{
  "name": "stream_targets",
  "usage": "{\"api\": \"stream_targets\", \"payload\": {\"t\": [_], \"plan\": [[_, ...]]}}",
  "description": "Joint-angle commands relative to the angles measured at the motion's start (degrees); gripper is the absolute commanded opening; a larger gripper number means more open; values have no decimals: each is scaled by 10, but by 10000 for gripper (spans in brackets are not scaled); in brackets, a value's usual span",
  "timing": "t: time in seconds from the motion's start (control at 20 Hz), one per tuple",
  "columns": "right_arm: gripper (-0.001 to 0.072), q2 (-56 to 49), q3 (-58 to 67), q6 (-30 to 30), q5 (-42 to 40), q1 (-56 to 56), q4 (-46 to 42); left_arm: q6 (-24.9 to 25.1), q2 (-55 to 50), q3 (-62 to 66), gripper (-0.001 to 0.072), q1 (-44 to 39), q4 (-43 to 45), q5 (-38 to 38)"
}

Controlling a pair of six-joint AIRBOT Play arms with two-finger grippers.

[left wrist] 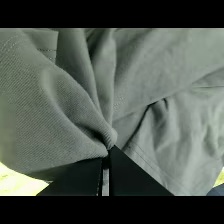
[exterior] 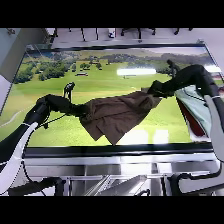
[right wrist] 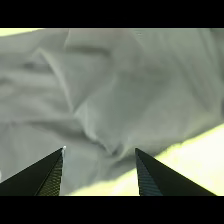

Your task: Fold the shirts.

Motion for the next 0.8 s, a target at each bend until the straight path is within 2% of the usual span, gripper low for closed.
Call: {"api": "stream_targets", "payload": {"t": [0.0,0.1,0.25,0.55,0.75], "plan": [[503,81,-113,18,-28,-9,5,0,-5,-2,16,-1,1,9],[504,121,-242,37,66,12,15,0,-5,-2,15,-1,1,10],[503,107,-330,37,169,45,59,0,-5,-2,16,-2,0,10],[503,23,-329,40,248,111,100,0,-4,-2,15,-2,0,16],[502,14,-325,39,297,114,107,0,-5,-2,15,-2,0,15]]}}
